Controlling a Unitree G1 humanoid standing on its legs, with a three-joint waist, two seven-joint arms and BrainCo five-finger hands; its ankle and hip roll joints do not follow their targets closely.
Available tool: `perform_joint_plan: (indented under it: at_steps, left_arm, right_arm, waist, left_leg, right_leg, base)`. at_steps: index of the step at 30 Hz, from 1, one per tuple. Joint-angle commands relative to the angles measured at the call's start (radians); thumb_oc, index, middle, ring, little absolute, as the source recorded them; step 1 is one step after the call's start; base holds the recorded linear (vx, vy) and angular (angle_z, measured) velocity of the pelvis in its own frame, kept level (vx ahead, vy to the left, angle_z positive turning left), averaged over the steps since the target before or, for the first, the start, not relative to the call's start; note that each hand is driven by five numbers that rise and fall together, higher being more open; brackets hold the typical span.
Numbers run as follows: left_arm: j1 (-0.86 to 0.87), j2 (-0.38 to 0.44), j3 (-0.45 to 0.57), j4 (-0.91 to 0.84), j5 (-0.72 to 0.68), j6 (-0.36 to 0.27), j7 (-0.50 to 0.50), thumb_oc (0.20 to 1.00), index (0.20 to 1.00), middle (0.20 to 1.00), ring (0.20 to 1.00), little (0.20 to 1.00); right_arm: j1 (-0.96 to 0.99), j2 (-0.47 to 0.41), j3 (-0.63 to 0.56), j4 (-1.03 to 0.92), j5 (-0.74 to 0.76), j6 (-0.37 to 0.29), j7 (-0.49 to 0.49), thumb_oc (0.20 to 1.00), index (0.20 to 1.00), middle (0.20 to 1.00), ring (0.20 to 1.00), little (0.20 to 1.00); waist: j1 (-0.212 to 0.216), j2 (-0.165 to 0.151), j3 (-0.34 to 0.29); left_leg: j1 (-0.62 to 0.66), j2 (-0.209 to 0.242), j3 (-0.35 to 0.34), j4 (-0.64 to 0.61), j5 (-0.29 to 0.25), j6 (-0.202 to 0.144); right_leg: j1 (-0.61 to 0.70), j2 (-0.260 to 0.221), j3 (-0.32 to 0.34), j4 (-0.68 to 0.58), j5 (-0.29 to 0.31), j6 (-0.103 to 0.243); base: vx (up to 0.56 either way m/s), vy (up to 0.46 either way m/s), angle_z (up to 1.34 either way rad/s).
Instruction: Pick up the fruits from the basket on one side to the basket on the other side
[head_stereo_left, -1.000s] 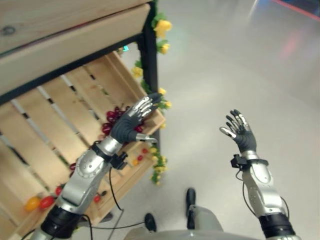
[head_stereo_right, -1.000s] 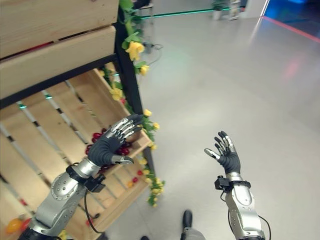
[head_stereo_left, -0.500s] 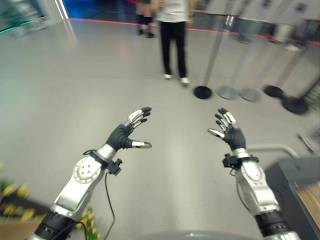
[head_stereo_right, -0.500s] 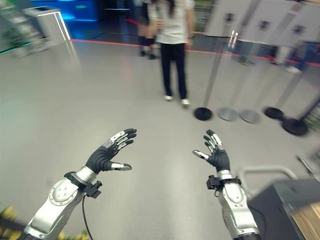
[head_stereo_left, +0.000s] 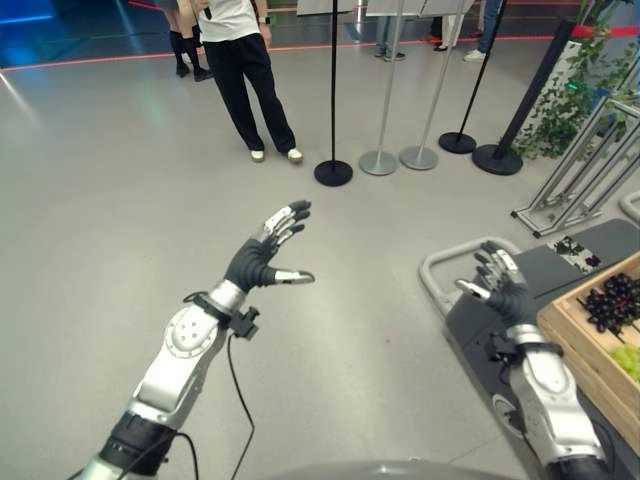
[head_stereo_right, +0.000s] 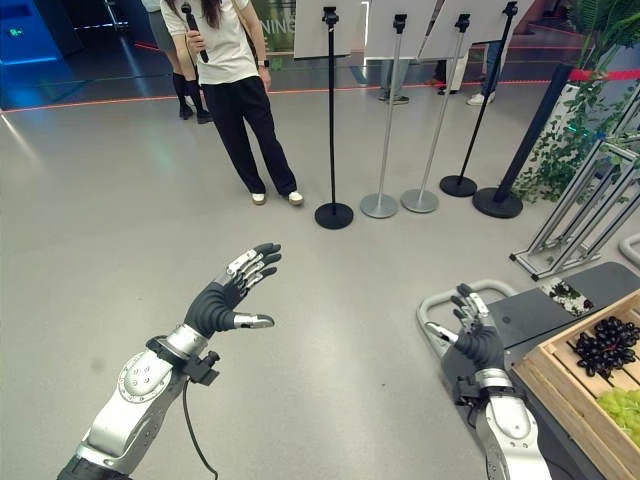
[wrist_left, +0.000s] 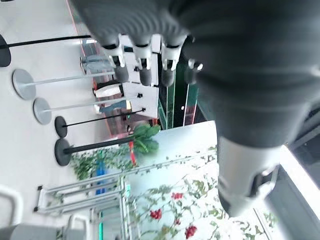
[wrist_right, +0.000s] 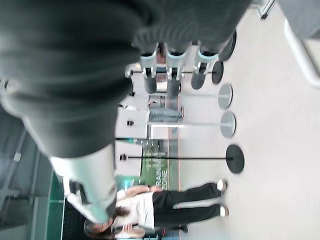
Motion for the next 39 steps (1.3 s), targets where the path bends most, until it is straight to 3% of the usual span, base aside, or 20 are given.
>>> perform_joint_plan:
  at_steps: [1,2,3,5,6,7,9,12,14,18,19,20,23,26,27,29,31,33,36,39]
  left_arm:
    - [-0.031,-0.003,0.048,-0.043,0.042,-0.077,0.058,1.0,1.0,1.0,1.0,1.0]
    - [-0.011,-0.011,0.065,-0.05,0.058,-0.081,0.074,1.0,1.0,1.0,1.0,1.0]
    - [0.005,-0.017,0.085,-0.057,0.066,-0.09,0.089,1.0,1.0,1.0,1.0,1.0]
    - [0.026,-0.032,0.109,-0.042,0.039,-0.11,0.092,1.0,1.0,1.0,1.0,1.0]
    - [0.019,-0.044,0.11,-0.039,0.047,-0.12,0.099,1.0,1.0,1.0,1.0,1.0]
    - [0.018,-0.045,0.11,-0.039,0.047,-0.12,0.1,1.0,1.0,1.0,1.0,1.0]
    - [0.027,-0.052,0.115,-0.035,0.067,-0.129,0.117,1.0,1.0,1.0,1.0,1.0]
    - [0.027,-0.062,0.124,-0.027,0.066,-0.137,0.133,1.0,1.0,1.0,1.0,1.0]
    - [0.042,-0.061,0.136,-0.033,0.075,-0.136,0.129,1.0,1.0,1.0,1.0,1.0]
    - [0.046,-0.057,0.138,-0.035,0.084,-0.139,0.131,1.0,1.0,1.0,1.0,1.0]
    - [0.036,-0.047,0.13,-0.042,0.085,-0.137,0.128,1.0,1.0,1.0,1.0,1.0]
    - [0.036,-0.047,0.13,-0.041,0.085,-0.137,0.128,1.0,1.0,1.0,1.0,1.0]
    - [0.011,-0.032,0.107,-0.044,0.093,-0.129,0.127,1.0,1.0,1.0,1.0,1.0]
    - [0.004,-0.028,0.09,-0.033,0.106,-0.124,0.128,1.0,1.0,1.0,1.0,1.0]
    - [0.005,-0.021,0.094,-0.044,0.118,-0.12,0.129,1.0,1.0,1.0,1.0,1.0]
    - [0.025,-0.021,0.108,-0.064,0.117,-0.12,0.126,1.0,1.0,1.0,1.0,1.0]
    - [0.047,-0.026,0.118,-0.069,0.108,-0.124,0.124,1.0,1.0,1.0,1.0,1.0]
    - [0.036,-0.028,0.122,-0.065,0.12,-0.124,0.13,1.0,1.0,1.0,1.0,1.0]
    - [0.032,-0.031,0.122,-0.062,0.145,-0.126,0.128,1.0,1.0,1.0,1.0,1.0]
    - [0.032,-0.043,0.108,-0.052,0.153,-0.125,0.132,1.0,1.0,1.0,1.0,1.0]
  right_arm:
    - [-0.096,-0.056,-0.024,-0.099,0.031,-0.071,-0.024,1.0,1.0,1.0,1.0,1.0]
    - [-0.118,-0.056,-0.001,-0.083,0.022,-0.073,-0.028,1.0,1.0,1.0,1.0,1.0]
    - [-0.131,-0.051,0.014,-0.077,0.007,-0.075,-0.034,1.0,1.0,1.0,1.0,1.0]
    - [-0.136,-0.044,0.015,-0.069,-0.001,-0.075,-0.031,1.0,1.0,1.0,1.0,1.0]
    - [-0.139,-0.049,0.012,-0.068,-0.013,-0.081,-0.028,1.0,1.0,1.0,1.0,1.0]
    - [-0.14,-0.049,0.012,-0.068,-0.013,-0.081,-0.029,1.0,1.0,1.0,1.0,1.0]
    - [-0.164,-0.061,0.041,-0.048,-0.035,-0.087,-0.037,1.0,1.0,1.0,1.0,1.0]
    - [-0.173,-0.067,0.055,-0.051,-0.031,-0.082,-0.021,1.0,1.0,1.0,1.0,1.0]
    - [-0.176,-0.066,0.072,-0.063,-0.032,-0.071,0.008,1.0,1.0,1.0,1.0,1.0]
    - [-0.185,-0.055,0.077,-0.055,-0.042,-0.059,0.027,1.0,1.0,1.0,1.0,1.0]
    - [-0.189,-0.046,0.067,-0.053,-0.048,-0.059,0.024,1.0,1.0,1.0,1.0,1.0]
    - [-0.189,-0.047,0.066,-0.053,-0.048,-0.059,0.024,1.0,1.0,1.0,1.0,1.0]
    - [-0.188,-0.037,0.055,-0.056,-0.069,-0.059,0.012,1.0,1.0,1.0,1.0,1.0]
    - [-0.178,-0.024,0.045,-0.06,-0.085,-0.062,0.004,1.0,1.0,1.0,1.0,1.0]
    - [-0.179,-0.019,0.044,-0.059,-0.082,-0.061,-0.002,1.0,1.0,1.0,1.0,1.0]
    - [-0.175,-0.012,0.038,-0.054,-0.069,-0.061,-0.005,1.0,1.0,1.0,1.0,1.0]
    - [-0.157,-0.013,0.024,-0.053,-0.064,-0.065,-0.016,1.0,1.0,1.0,1.0,1.0]
    - [-0.16,-0.009,0.014,-0.065,-0.072,-0.068,-0.035,1.0,1.0,1.0,1.0,1.0]
    - [-0.164,-0.006,0.006,-0.082,-0.078,-0.065,-0.043,1.0,1.0,1.0,1.0,1.0]
    - [-0.154,-0.011,-0.004,-0.088,-0.071,-0.072,-0.047,1.0,1.0,1.0,1.0,1.0]
  waist:
    - [0.012,-0.023,0.075]
    - [0.052,-0.039,0.082]
    - [0.082,-0.047,0.085]
    - [0.077,-0.056,0.078]
    - [0.085,-0.044,0.073]
    - [0.087,-0.044,0.072]
    - [0.134,-0.03,0.091]
    - [0.13,-0.022,0.092]
    - [0.138,-0.015,0.073]
    - [0.134,-0.042,0.026]
    - [0.132,-0.052,0.019]
    - [0.134,-0.054,0.015]
    - [0.11,-0.043,0.03]
    - [0.086,-0.015,0.058]
    - [0.086,-0.009,0.061]
    - [0.086,-0.001,0.059]
    - [0.066,-0.002,0.057]
    - [0.056,-0.004,0.058]
    - [0.052,-0.011,0.056]
    - [0.046,-0.015,0.035]
  left_leg:
    - [-0.133,-0.12,-0.269,0.1,0.045,-0.022]
    - [-0.204,-0.257,-0.37,0.101,-0.02,0.008]
    - [-0.249,-0.349,-0.437,0.057,-0.057,0.023]
    - [-0.257,-0.3,-0.407,-0.061,-0.05,0.035]
    - [-0.301,-0.308,-0.407,-0.194,0.013,0.018]
    - [-0.298,-0.309,-0.404,-0.207,0.024,0.018]
    - [-0.346,-0.369,-0.561,-0.368,0.101,-0.013]
    - [-0.34,-0.364,-0.558,-0.391,0.133,-0.027]
    - [-0.302,-0.372,-0.586,-0.399,0.131,-0.011]
    - [-0.246,-0.398,-0.53,-0.403,0.094,0.033]
    - [-0.221,-0.403,-0.487,-0.394,0.064,0.062]
    - [-0.22,-0.405,-0.486,-0.396,0.057,0.062]
    - [-0.156,-0.417,-0.457,-0.395,0.006,0.1]
    - [-0.083,-0.41,-0.443,-0.397,-0.044,0.119]
    - [-0.063,-0.409,-0.428,-0.4,-0.058,0.117]
    - [-0.031,-0.409,-0.415,-0.413,-0.077,0.106]
    - [-0.001,-0.413,-0.42,-0.433,-0.089,0.085]
    - [0.022,-0.4,-0.416,-0.447,-0.101,0.064]
    - [0.052,-0.396,-0.41,-0.442,-0.131,0.045]
    - [0.064,-0.389,-0.425,-0.415,-0.158,0.032]
  right_leg:
    - [0.101,0.004,0.109,-0.131,0.043,0.06]
    - [0.116,0.008,0.161,-0.143,0.056,0.071]
    - [0.132,0.021,0.208,-0.151,0.063,0.082]
    - [0.154,0.021,0.245,-0.186,0.072,0.093]
    - [0.181,0.031,0.274,-0.217,0.076,0.105]
    - [0.178,0.031,0.276,-0.22,0.081,0.105]
    - [0.226,0.065,0.381,-0.252,0.072,0.104]
    - [0.245,0.07,0.423,-0.264,0.061,0.109]
    - [0.255,0.075,0.453,-0.253,0.046,0.113]
    - [0.252,0.024,0.461,-0.141,0.037,0.165]
    - [0.203,-0.001,0.443,-0.025,0.084,0.214]
    - [0.201,-0.004,0.444,-0.023,0.079,0.214]
    - [0.073,-0.043,0.392,0.235,0.236,0.314]
    - [-0.031,-0.097,0.294,0.359,0.245,0.293]
    - [-0.05,-0.151,0.224,0.317,0.226,0.276]
    - [-0.063,-0.191,0.139,0.185,0.175,0.236]
    - [-0.077,-0.156,0.148,-0.019,0.195,0.225]
    - [-0.094,-0.182,0.146,-0.178,0.266,0.249]
    - [-0.07,-0.199,0.117,-0.214,0.294,0.26]
    - [-0.034,-0.195,0.112,-0.197,0.286,0.246]
  base:
    - [-0.02,-0.105,-1.89]
    - [0.09,-0.093,-1.57]
    - [0.17,-0.145,-1.73]
    - [0.27,-0.055,-1.51]
    - [0.26,0.021,-1.09]
    - [0.28,0.019,-0.84]
    - [0.27,0.006,-0.88]
    - [0.2,0.029,-1.57]
    - [0.36,0.139,-1.47]
    - [0.38,0.173,-1.32]
    - [0.19,0.111,-0.67]
    - [0.24,0.174,-0.75]
    - [0.21,0.176,-0.35]
    - [0.25,0.194,-0.08]
    - [0.26,0.119,-0.04]
    - [0.29,0.02,-0.06]
    - [0.29,-0.095,-0.37]
    - [0.26,-0.149,0.03]
    - [0.25,-0.153,0.12]
    - [0.28,-0.224,0.32]
